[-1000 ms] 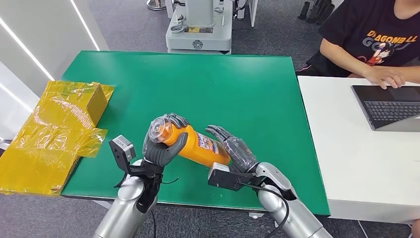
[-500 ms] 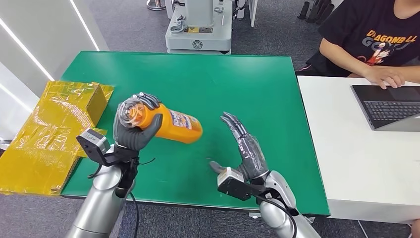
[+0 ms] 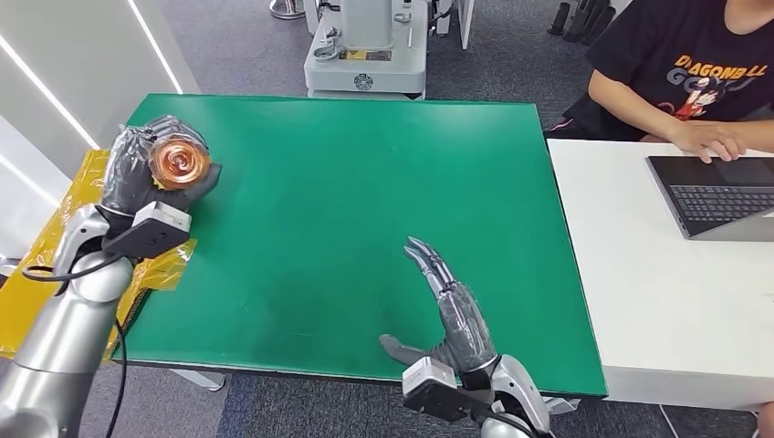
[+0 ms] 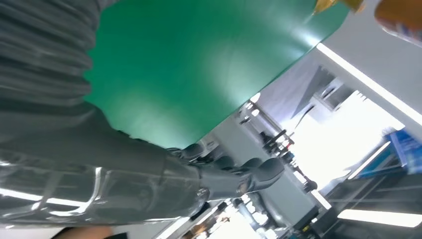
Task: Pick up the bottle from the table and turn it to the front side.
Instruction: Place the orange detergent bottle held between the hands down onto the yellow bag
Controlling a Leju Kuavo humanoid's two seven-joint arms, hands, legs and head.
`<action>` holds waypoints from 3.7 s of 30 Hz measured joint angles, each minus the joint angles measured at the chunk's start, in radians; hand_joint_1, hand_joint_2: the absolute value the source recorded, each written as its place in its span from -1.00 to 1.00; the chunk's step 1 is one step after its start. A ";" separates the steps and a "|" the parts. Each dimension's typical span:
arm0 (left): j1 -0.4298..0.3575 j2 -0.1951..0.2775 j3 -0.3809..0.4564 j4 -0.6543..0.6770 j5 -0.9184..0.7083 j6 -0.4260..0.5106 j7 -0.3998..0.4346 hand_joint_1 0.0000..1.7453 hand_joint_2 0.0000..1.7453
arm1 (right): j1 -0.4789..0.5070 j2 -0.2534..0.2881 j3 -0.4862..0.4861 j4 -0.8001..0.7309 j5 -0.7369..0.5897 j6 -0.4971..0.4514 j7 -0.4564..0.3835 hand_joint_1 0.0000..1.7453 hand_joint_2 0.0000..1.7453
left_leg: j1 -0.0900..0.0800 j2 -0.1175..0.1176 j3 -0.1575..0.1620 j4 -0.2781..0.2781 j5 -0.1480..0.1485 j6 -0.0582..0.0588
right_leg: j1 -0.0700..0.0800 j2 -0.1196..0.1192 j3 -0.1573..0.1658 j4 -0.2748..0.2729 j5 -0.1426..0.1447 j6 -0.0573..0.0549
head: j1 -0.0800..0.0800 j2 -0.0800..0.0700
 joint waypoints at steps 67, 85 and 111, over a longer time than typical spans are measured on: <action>-0.260 -0.027 -0.453 0.932 -0.567 -0.158 0.116 1.00 1.00 | 0.010 0.074 -0.017 -0.251 -0.361 -0.082 -0.168 -1.00 1.00 | 0.000 0.001 0.000 0.000 0.000 -0.001 | 0.000 0.001 0.000 0.000 0.000 0.000 | 0.000 0.000; -0.249 -0.045 -0.441 0.951 -0.583 -0.150 0.230 -1.00 1.00 | -0.020 0.080 0.008 -0.216 -0.387 -0.113 -0.165 -1.00 1.00 | -0.001 0.001 0.003 0.000 0.000 -0.001 | 0.000 0.000 0.003 0.001 0.000 0.000 | 0.000 0.000; -0.126 0.026 -0.265 0.911 -0.523 0.072 0.116 -1.00 1.00 | -0.001 0.080 0.008 -0.214 -0.388 -0.122 -0.169 -1.00 1.00 | 0.000 0.002 0.003 0.000 0.000 -0.001 | 0.000 0.002 0.002 0.001 0.000 -0.001 | 0.000 0.000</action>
